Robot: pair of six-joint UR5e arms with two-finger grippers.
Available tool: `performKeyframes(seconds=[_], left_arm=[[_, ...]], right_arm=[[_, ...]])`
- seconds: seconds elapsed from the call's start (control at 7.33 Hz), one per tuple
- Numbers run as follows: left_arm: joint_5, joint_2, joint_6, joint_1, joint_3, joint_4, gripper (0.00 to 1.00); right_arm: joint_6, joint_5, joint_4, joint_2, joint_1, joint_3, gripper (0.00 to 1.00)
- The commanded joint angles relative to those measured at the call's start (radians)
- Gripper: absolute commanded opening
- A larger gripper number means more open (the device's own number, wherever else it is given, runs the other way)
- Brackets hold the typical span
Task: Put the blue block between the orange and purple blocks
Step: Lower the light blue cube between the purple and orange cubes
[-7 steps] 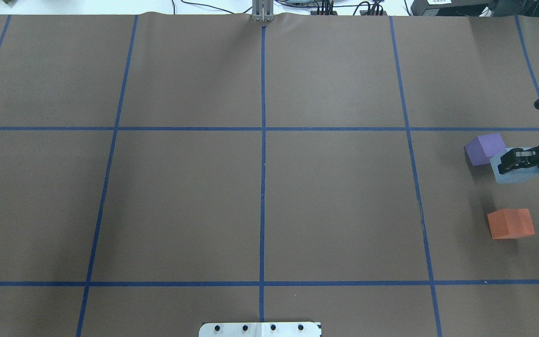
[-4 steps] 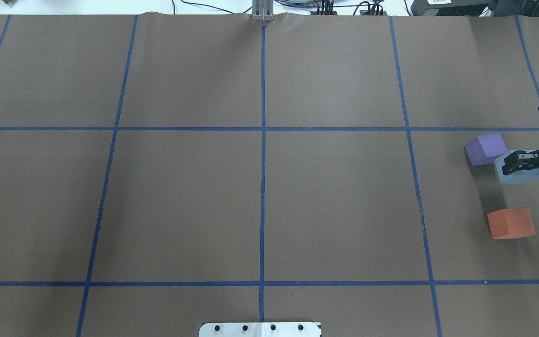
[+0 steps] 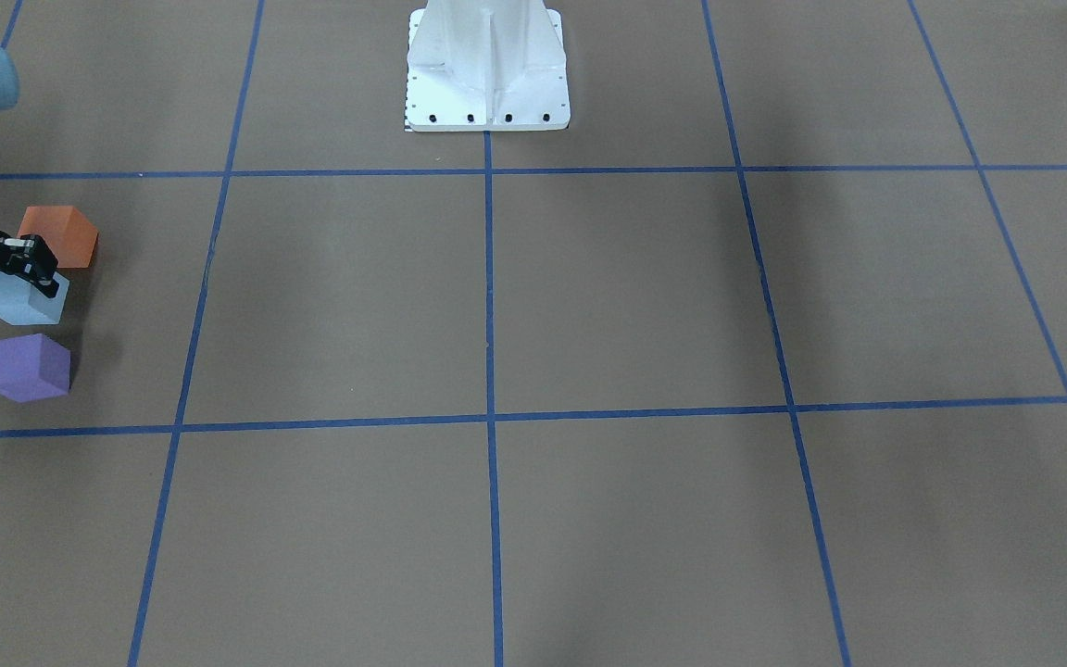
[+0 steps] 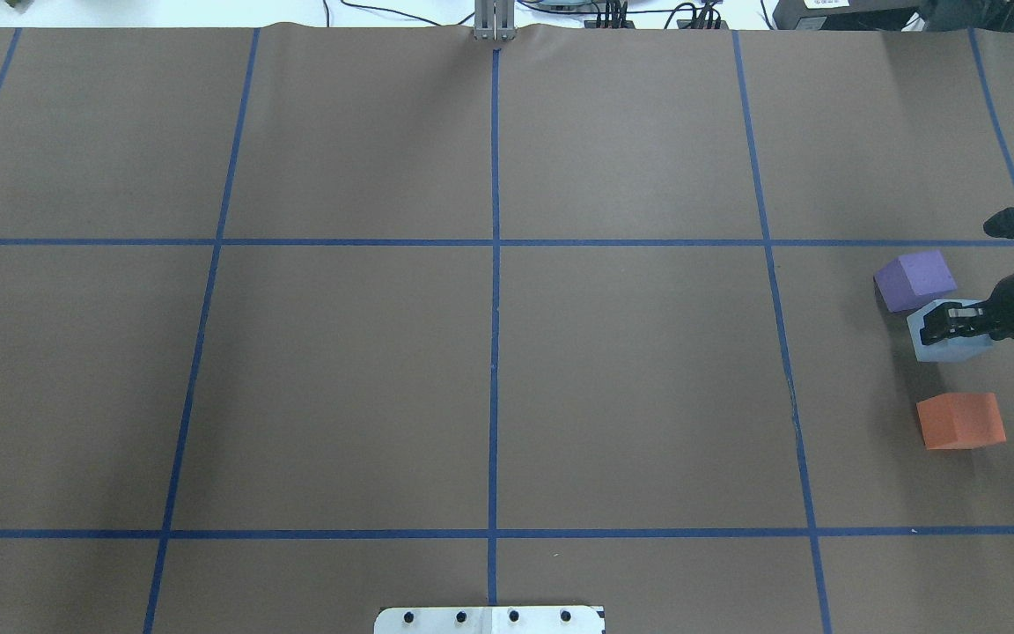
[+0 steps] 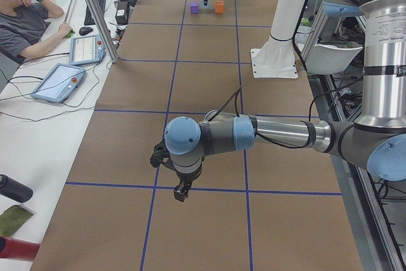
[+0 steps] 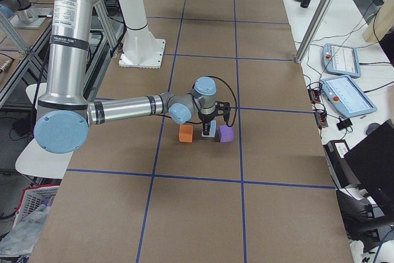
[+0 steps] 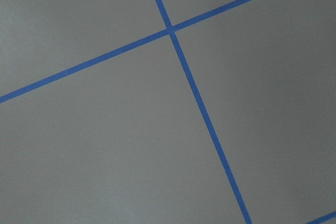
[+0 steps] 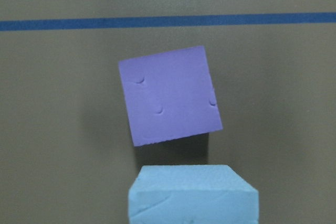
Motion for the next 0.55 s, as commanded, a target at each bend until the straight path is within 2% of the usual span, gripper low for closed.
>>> performKeyframes(seconds=[0.0,0.27,0.41], left_arm=[[0.0,0.001,0.0,0.0,0.0,0.0,1.0],[0.002,0.001,0.0,0.0,0.0,0.0,1.0],[0.0,0.001,0.0,0.0,0.0,0.0,1.0]], right_arm=[[0.005,-0.026,0.002,0.001,-0.028,-0.002,0.0],[-0.002,-0.026,0.002,-0.001,-0.035,-0.005,0.0],[-0.002,-0.028,0.002,-0.003,-0.035,-0.008,0.04]])
